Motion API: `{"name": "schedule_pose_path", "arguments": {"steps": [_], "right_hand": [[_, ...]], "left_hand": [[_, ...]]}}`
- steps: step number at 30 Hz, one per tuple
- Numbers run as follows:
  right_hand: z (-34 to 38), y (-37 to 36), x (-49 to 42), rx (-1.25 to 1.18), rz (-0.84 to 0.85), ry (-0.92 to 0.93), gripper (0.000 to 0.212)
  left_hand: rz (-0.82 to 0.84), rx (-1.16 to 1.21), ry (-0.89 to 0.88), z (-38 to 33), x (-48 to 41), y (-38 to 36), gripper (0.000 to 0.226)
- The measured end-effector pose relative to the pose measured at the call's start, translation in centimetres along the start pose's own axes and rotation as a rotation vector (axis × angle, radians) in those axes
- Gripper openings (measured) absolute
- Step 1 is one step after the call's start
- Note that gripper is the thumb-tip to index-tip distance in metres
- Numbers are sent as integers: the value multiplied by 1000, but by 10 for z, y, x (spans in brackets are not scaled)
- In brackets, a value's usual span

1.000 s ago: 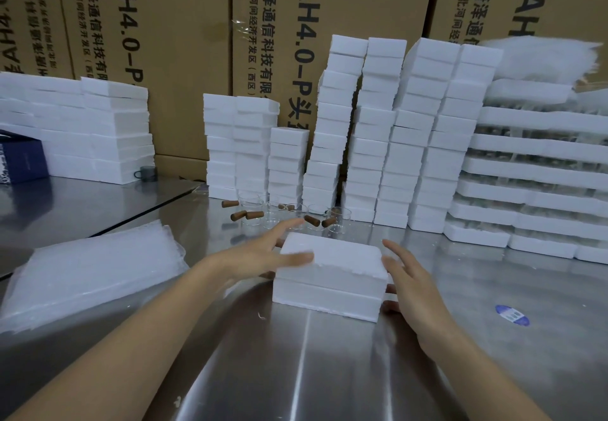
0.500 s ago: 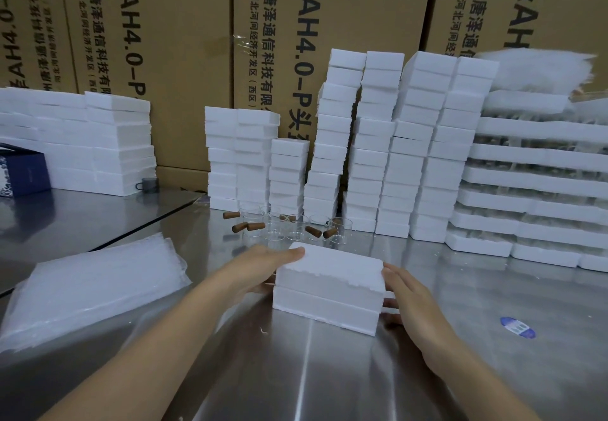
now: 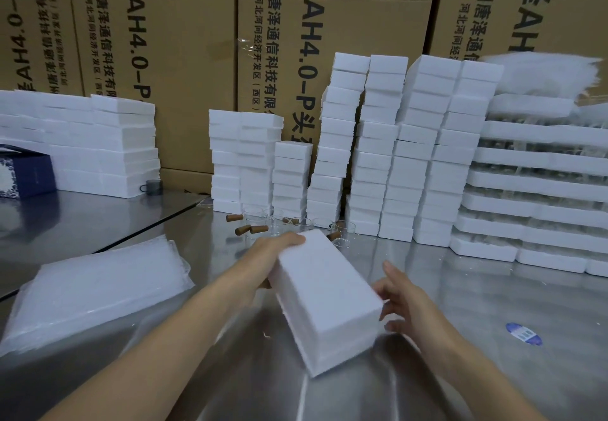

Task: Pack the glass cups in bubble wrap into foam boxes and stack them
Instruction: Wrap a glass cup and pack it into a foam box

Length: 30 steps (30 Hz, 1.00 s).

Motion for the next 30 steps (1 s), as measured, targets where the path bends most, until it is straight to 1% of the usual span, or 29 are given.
{"name": "schedule_pose_path", "arguments": {"steps": [1,2,3,4,6,7,8,9,10,11,13,14,15,17,19,21,22,25,26,28,30], "right_hand": [[0,-12,3,14,94,-11,54],[-1,-24,1,6,168,-38,49],[2,-37,3,11,215,-52,38],[1,-49,7,-14,348,14,26],[10,-54,16,-244,391,55,26],[16,-55,20,-285,367,87,25],[21,-58,17,-303,361,98,29],[20,-57,13,-226,311,104,35],[15,-52,9,-144,252,71,38],[11,-43,8,-133,174,66,40],[9,-32,5,-111,77,57,42],[9,-28,5,-140,40,51,43],[8,-23,5,-166,20,71,45],[3,-13,3,-153,-28,92,53],[1,-12,-1,-146,-4,107,59],[1,-8,0,-189,-27,132,61],[3,-7,1,-202,-43,139,61],[4,-5,2,-213,-90,120,62],[4,-4,3,-207,-99,122,63],[4,-3,4,-213,-105,120,63],[6,0,6,-225,-149,143,64]], "left_hand": [[51,-12,1,-1,1,-2,44],[108,-33,-3,-2,2,-7,38],[153,-50,-11,-2,3,-11,29],[180,-55,-25,-2,3,-14,20],[191,-33,-68,-5,4,-20,14],[182,-14,-84,-5,4,-22,15],[156,5,-98,-6,4,-23,20],[117,23,-108,-7,4,-23,28],[80,43,-120,-7,5,-24,35],[58,66,-123,-5,6,-26,41],[83,120,-59,5,10,-35,58],[125,135,-9,11,13,-42,66],[172,139,18,15,16,-48,70],[226,132,11,15,20,-59,67],[217,115,-8,14,23,-63,66],[240,126,6,15,24,-65,66],[294,135,29,15,25,-68,66],[555,114,126,22,32,-78,71],[577,113,130,24,32,-80,76],[490,143,115,27,27,-77,83],[397,209,112,31,21,-74,82]]}}
Point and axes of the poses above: each hand's wrist, its own x-axis away from the middle knuckle, its own y-axis out of the back of the hand, z = x × y, the point moved 7 cm from there along -x, towards the middle knuckle, and after that the axes turned 7 degrees about -y, right-handed, at the moved point
